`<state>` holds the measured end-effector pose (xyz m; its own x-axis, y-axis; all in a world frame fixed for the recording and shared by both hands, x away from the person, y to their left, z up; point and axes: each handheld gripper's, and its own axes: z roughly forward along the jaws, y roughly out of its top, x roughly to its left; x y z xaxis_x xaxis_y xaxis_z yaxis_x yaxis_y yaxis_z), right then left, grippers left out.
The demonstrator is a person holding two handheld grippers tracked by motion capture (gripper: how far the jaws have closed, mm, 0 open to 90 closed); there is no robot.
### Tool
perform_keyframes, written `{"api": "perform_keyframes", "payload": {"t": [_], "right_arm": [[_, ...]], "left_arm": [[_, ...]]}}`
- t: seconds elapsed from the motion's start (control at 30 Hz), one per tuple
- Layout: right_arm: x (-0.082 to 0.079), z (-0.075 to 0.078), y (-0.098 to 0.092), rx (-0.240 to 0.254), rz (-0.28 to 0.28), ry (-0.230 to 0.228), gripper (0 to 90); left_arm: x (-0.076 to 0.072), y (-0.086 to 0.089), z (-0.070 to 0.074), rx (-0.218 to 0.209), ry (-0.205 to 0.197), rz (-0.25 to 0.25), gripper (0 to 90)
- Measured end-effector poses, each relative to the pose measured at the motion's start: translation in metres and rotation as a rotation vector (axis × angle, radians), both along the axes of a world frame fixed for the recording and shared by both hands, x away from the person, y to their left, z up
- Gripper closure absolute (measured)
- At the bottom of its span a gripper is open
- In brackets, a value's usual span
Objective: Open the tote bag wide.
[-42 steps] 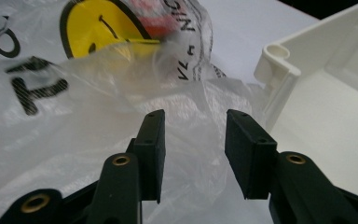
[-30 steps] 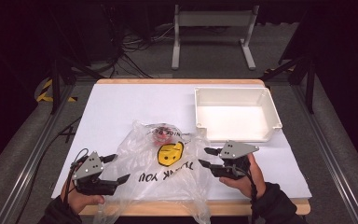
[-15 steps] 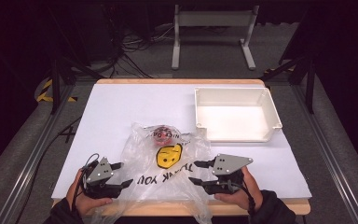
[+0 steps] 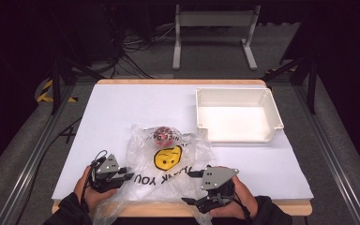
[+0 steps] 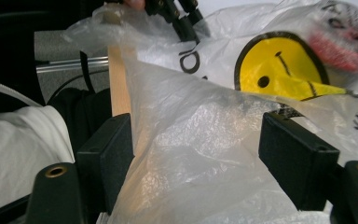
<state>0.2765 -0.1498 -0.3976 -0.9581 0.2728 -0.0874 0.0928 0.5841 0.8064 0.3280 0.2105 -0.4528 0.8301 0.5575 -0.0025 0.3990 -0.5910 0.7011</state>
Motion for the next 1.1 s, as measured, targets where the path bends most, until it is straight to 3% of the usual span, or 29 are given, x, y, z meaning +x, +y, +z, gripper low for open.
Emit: {"api": "perform_keyframes", "payload": {"t": [0.23,0.33,0.4,0.5,0.67,0.77,0.87,1.1], "right_arm": [[-0.004,-0.014,0.010,-0.109,0.031,-0.028,19.5],[-0.005,-0.022,0.015,-0.166,0.033,-0.052,24.1],[-0.003,-0.029,0.016,-0.212,0.009,-0.078,36.4],[0.002,-0.032,0.012,-0.221,-0.011,-0.074,54.8],[0.009,-0.027,0.001,-0.183,-0.041,-0.081,85.5],[0.012,-0.025,-0.002,-0.161,-0.049,-0.088,88.4],[0.013,-0.020,-0.002,-0.125,-0.056,-0.094,88.7],[0.021,-0.005,0.001,-0.052,-0.092,-0.127,89.1]], "left_arm": [[0.002,0.000,-0.001,-0.008,0.000,0.014,78.5],[0.002,0.000,0.000,-0.007,-0.001,0.018,80.7],[0.002,0.001,-0.001,-0.011,0.000,0.019,82.0],[0.002,0.002,-0.001,-0.009,0.000,0.019,82.6],[0.002,0.003,0.000,-0.011,-0.003,0.023,82.7],[0.002,0.004,0.000,-0.017,-0.022,0.043,80.0],[-0.001,0.006,0.005,-0.066,-0.060,0.053,74.6],[-0.016,0.013,0.029,-0.159,-0.139,0.050,52.4]]}}
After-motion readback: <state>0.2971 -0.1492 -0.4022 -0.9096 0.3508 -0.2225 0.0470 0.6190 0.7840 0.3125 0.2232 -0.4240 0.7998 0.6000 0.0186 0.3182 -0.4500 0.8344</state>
